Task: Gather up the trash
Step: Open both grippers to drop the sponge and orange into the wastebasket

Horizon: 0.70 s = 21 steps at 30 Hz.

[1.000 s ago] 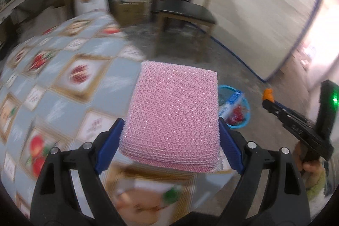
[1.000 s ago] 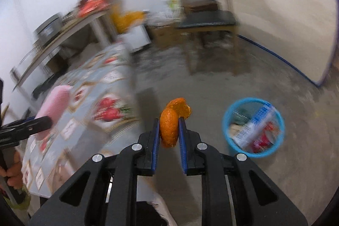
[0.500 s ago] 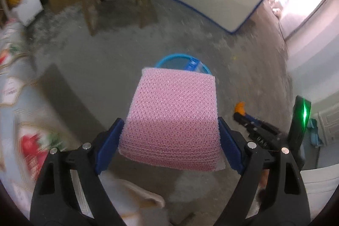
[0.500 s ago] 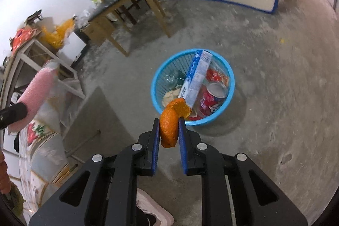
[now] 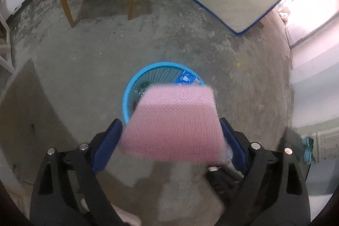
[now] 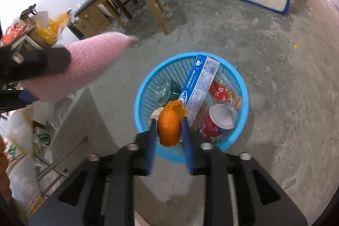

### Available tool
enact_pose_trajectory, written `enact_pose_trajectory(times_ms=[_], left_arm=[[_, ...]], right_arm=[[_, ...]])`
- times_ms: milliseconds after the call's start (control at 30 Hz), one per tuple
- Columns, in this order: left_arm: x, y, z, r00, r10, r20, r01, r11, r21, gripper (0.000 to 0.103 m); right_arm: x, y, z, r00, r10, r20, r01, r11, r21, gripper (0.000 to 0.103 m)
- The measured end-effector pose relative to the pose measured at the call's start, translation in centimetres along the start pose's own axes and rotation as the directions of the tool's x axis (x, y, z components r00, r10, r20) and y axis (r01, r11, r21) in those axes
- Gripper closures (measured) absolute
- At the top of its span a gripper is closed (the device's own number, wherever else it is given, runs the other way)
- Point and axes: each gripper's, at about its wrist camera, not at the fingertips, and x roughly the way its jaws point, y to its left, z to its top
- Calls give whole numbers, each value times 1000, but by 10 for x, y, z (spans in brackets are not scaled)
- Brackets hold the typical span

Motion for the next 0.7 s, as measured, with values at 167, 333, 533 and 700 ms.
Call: enact_pose_trajectory(times_ms=[167, 333, 533, 700], left_arm=[[14, 9, -5, 1000, -27, -16, 25, 996, -84, 15], [-7, 10, -8, 998, -53, 19, 54, 996, -65, 15], [-46, 4, -12, 995, -58, 84, 60, 998, -18, 15], [-104, 1, -31, 985, -73, 155, 69, 997, 32, 15]], right_arm=[[34, -21, -3, 999, -8, -49, 11, 998, 59, 52], [17, -36, -8, 1000, 16, -2, -16, 995, 101, 50], [-12, -46, -8, 999, 14, 44, -19, 993, 120, 50], [-50, -38, -15, 994, 36, 101, -44, 996, 83, 50]])
